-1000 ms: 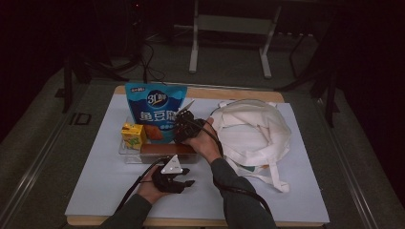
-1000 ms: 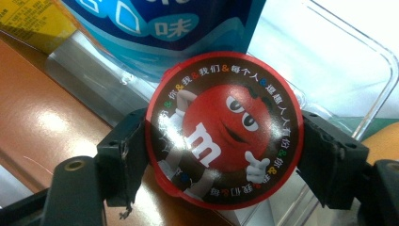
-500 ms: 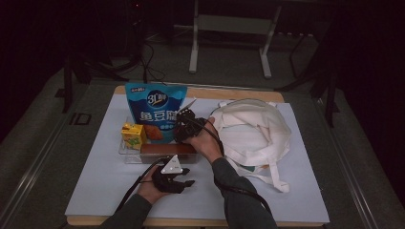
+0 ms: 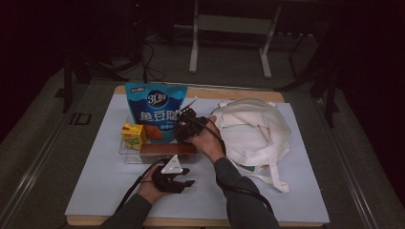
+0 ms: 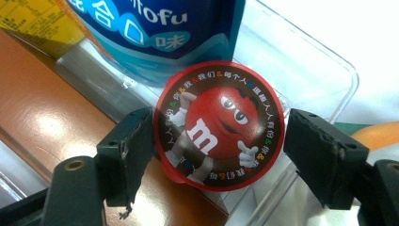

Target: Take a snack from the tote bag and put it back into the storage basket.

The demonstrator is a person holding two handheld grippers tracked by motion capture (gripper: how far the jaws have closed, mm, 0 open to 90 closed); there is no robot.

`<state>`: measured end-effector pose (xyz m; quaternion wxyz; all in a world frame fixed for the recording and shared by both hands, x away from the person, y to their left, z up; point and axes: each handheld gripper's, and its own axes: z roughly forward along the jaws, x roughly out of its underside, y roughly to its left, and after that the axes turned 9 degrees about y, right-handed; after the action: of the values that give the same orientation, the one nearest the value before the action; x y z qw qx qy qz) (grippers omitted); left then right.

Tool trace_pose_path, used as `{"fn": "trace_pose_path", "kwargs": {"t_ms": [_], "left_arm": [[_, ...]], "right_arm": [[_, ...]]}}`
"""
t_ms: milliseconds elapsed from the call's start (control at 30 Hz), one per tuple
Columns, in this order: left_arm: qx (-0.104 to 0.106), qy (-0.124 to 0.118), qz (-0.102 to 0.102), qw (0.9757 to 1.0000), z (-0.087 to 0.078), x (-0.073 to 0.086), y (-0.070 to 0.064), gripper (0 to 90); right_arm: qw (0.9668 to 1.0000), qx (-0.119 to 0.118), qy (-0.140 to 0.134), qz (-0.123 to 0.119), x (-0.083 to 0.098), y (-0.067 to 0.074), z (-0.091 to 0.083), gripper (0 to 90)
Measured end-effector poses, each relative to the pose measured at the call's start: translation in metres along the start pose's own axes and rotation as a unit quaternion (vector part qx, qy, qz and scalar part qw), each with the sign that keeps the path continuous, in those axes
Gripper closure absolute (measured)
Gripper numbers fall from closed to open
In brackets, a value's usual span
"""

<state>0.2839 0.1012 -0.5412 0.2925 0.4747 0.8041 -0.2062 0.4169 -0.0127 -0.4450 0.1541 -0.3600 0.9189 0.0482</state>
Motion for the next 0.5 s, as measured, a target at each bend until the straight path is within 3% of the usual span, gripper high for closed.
{"fn": "trace_pose_path", "kwargs": {"t_ms": [500], "left_arm": [[0.001, 0.0, -0.001, 1.0, 0.0, 0.0, 0.0, 50.3]], "right_arm": [[0.9996, 0.006, -0.025, -0.008, 0.005, -0.007, -0.018, 28.6]]}}
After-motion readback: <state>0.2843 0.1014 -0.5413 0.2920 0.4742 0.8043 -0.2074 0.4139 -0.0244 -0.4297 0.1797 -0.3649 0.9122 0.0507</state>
